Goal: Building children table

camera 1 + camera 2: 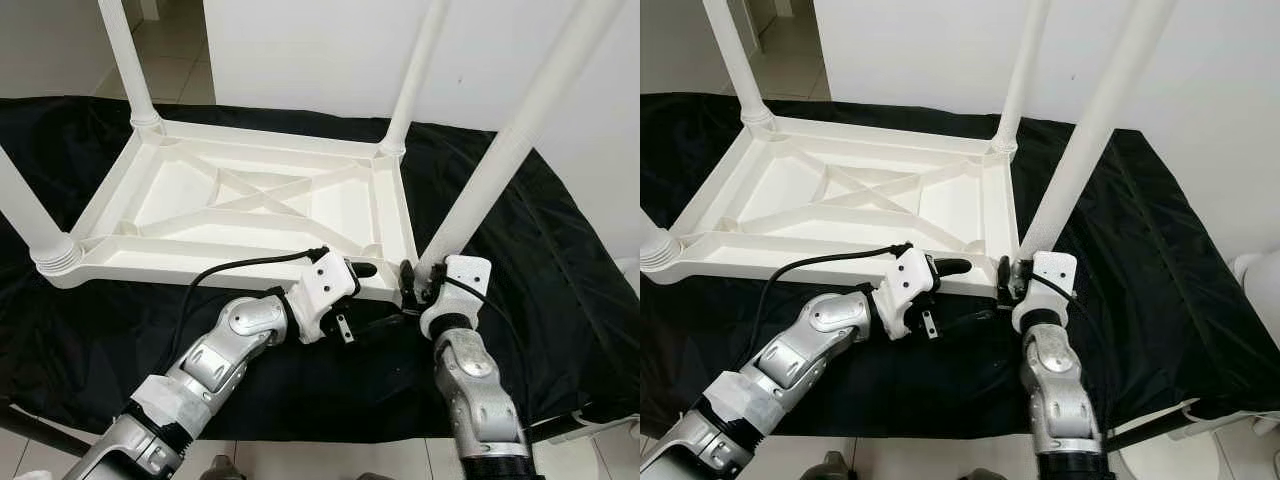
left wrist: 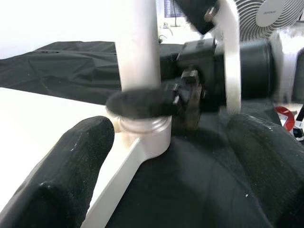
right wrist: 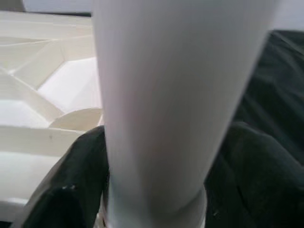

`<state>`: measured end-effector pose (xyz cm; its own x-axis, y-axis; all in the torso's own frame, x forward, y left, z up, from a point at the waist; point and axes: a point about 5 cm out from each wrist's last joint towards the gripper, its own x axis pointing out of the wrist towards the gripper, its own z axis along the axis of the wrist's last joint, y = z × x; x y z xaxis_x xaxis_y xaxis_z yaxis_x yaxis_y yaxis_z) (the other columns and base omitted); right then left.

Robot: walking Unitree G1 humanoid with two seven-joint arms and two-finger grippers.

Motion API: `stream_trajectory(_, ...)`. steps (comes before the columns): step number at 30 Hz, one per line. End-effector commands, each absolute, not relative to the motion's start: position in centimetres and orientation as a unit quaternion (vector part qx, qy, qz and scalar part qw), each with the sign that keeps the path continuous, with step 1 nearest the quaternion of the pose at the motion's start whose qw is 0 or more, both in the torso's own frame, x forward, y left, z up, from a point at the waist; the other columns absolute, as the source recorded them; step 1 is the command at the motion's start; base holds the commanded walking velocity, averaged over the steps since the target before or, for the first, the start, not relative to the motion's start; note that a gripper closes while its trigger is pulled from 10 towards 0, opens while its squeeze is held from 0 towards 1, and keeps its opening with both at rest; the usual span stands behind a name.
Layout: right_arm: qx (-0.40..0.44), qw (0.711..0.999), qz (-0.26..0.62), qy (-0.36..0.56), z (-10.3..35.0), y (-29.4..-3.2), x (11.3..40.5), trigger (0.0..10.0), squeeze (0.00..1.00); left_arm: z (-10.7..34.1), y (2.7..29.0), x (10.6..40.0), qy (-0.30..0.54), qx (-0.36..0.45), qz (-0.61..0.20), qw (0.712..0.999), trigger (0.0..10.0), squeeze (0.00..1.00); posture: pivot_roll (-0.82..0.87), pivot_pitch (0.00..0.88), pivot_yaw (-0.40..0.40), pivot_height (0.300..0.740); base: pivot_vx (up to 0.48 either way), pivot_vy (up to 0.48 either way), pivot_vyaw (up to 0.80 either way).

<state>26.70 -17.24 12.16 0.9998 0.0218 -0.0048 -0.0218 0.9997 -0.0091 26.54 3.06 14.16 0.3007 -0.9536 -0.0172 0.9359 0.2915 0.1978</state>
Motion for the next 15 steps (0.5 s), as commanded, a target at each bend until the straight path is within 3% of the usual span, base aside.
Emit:
stream_trajectory(1,0.000,1.000,0.011,0.003,12.0,-18.1,26.5,10.0,0.00,14.1,2.7,25.7,-0.050,0.092,-0.648,0.755,10.0,0.00,0.04,0.000,-0.076,0.740,0.000,0.000,0.00)
stream_trajectory(9,-0.075,0.976,0.205,0.000,12.4,-19.1,28.4,10.0,0.00,14.2,2.3,25.7,-0.051,0.089,-0.650,0.753,10.0,0.00,0.03,0.000,-0.061,0.740,0.000,0.000,0.00)
stream_trajectory(15,-0.089,0.960,0.264,0.015,12.2,-19.0,29.2,10.0,0.00,14.3,2.2,25.7,-0.052,0.088,-0.650,0.753,10.0,0.00,0.04,0.000,-0.058,0.740,0.000,0.000,0.00)
